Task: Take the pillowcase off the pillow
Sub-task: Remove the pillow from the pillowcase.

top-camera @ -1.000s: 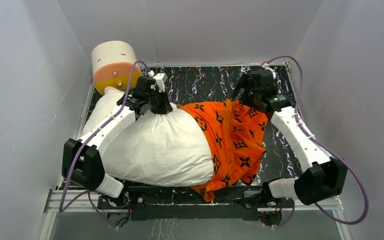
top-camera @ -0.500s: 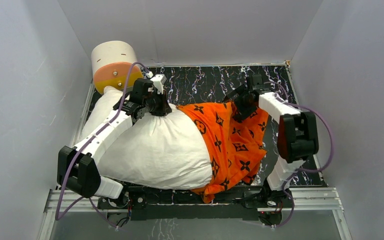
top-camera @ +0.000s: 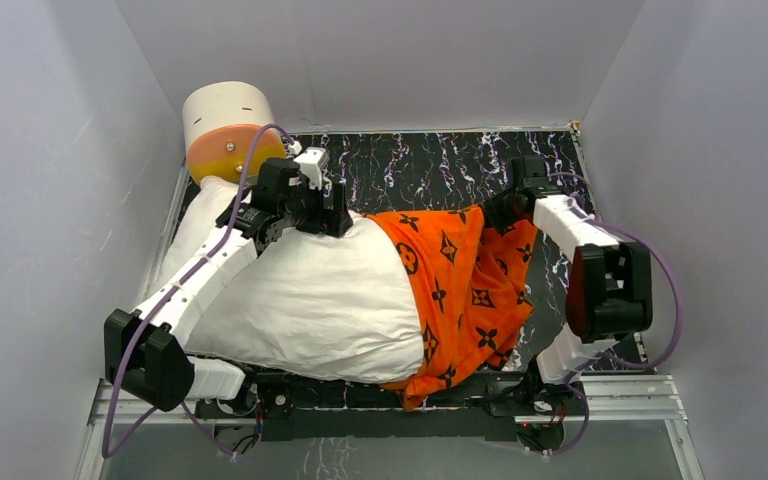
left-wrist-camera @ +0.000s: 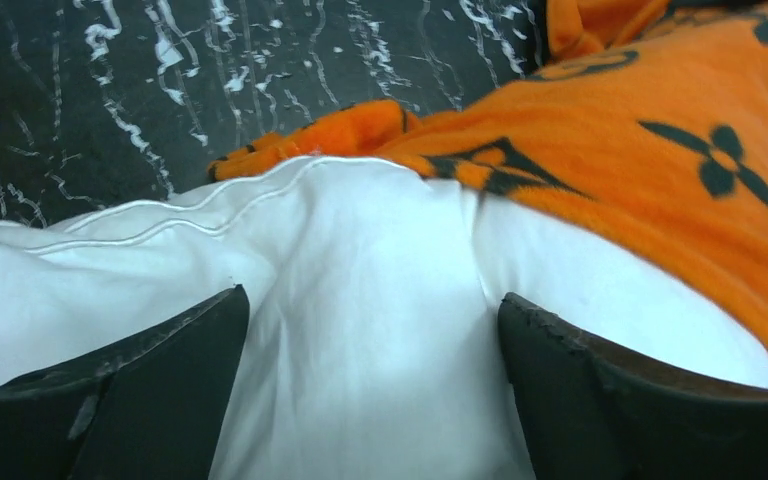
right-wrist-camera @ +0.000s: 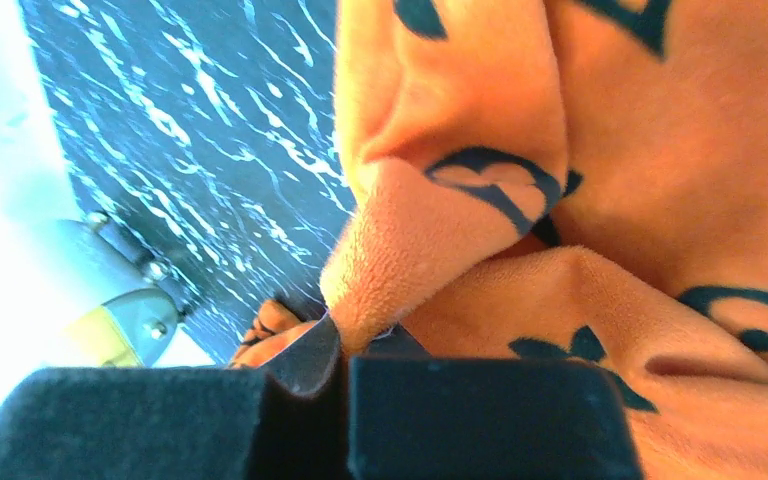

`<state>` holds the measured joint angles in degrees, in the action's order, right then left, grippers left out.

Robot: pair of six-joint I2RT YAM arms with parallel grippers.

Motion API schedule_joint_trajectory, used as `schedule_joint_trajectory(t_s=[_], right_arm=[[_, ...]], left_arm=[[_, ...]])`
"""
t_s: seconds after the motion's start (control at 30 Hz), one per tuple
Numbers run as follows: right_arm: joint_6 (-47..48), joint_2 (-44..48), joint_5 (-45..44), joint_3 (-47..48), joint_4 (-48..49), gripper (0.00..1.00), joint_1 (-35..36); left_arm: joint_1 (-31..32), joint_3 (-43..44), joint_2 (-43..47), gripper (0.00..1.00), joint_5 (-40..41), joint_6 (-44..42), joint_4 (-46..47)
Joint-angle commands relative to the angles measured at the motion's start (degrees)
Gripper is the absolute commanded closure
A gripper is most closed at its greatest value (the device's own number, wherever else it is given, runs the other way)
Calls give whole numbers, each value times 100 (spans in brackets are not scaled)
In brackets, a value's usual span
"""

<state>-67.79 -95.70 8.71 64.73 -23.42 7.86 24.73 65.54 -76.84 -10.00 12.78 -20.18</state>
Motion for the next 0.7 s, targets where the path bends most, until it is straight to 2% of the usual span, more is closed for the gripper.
schedule_joint_trajectory(t_s=[0.0, 0.07, 0.2, 0.27, 0.47, 0.67], right_arm=[[535, 657, -771, 454, 30, 100, -284], [727, 745, -668, 572, 151, 100, -320], [912, 760, -516, 905, 141, 100, -337], [1026, 684, -636, 1145, 10, 100, -349], [1468, 188, -837, 2221, -709, 100, -419], [1491, 72, -281, 2439, -450, 100, -437]], left_arm=[[-18, 279, 392, 2, -1131, -719, -573], [-21, 377, 225, 2, -2019, -1159, -871], [-21, 450, -99, 2, -3019, -1458, -1160], [-21, 533, -46, 2, -3246, -1462, -1163], [-30, 941, 289, 2, -3063, -1326, -1167], [-30, 1210, -261, 2, -4879, -1110, -1155]])
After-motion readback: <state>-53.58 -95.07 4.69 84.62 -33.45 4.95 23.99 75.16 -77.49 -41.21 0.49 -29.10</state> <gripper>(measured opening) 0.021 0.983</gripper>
